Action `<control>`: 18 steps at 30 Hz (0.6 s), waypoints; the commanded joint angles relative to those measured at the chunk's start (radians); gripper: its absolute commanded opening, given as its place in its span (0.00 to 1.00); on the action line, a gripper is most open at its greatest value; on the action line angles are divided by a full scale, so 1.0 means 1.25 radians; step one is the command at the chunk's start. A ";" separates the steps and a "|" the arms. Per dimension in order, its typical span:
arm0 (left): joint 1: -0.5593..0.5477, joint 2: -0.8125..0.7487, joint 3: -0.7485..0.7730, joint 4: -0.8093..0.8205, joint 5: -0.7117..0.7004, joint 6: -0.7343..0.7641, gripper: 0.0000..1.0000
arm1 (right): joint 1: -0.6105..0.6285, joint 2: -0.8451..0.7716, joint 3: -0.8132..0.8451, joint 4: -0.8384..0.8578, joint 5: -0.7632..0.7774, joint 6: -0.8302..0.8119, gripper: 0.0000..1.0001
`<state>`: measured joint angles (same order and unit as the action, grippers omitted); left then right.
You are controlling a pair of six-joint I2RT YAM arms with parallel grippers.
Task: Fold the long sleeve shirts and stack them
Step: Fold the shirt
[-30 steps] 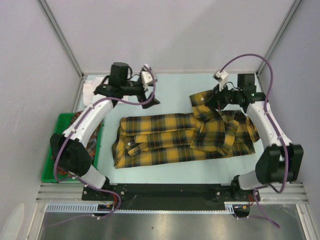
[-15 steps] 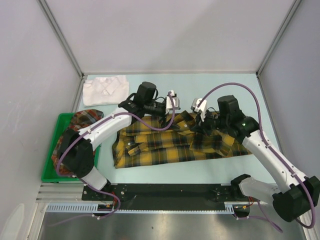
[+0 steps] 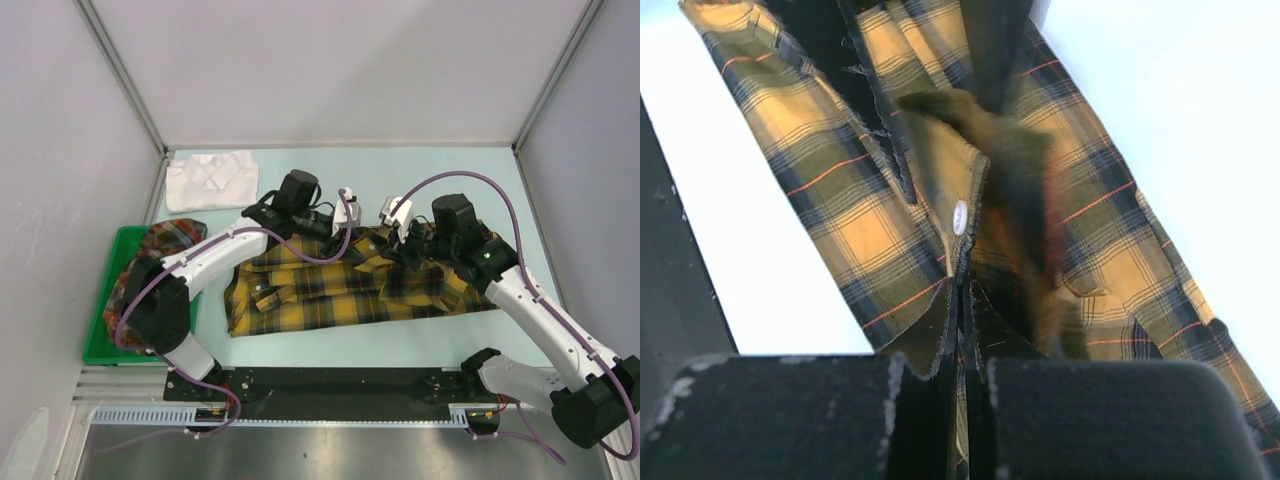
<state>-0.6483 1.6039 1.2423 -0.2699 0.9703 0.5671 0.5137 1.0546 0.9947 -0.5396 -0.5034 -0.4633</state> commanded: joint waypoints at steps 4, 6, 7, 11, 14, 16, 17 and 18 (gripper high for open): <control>-0.036 -0.031 0.069 -0.071 -0.026 -0.050 0.00 | 0.014 -0.053 0.004 0.050 0.033 0.060 0.00; -0.043 -0.072 0.035 -0.086 -0.025 -0.045 0.00 | 0.015 -0.096 0.009 0.015 0.050 0.058 0.12; -0.051 -0.117 0.018 -0.094 -0.028 -0.034 0.00 | 0.015 -0.113 0.014 -0.012 0.086 0.049 0.16; -0.122 -0.229 -0.072 -0.133 -0.097 0.036 0.00 | -0.056 -0.218 0.070 -0.167 0.205 0.016 0.31; -0.199 -0.263 -0.110 -0.142 -0.150 0.026 0.00 | -0.139 -0.305 0.083 -0.245 0.154 -0.033 0.59; -0.252 -0.269 -0.116 -0.157 -0.178 0.025 0.00 | -0.195 -0.352 0.054 -0.242 0.174 -0.025 0.71; -0.273 -0.273 -0.115 -0.166 -0.196 0.040 0.00 | -0.213 -0.361 0.036 -0.234 0.181 -0.018 0.74; -0.313 -0.283 -0.110 -0.175 -0.213 0.045 0.00 | -0.245 -0.364 0.006 -0.224 0.155 -0.015 0.75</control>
<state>-0.9386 1.2762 1.1141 -0.4374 0.8009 0.5800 0.2920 0.6445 1.0538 -0.7662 -0.3161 -0.4706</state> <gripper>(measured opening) 0.012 0.722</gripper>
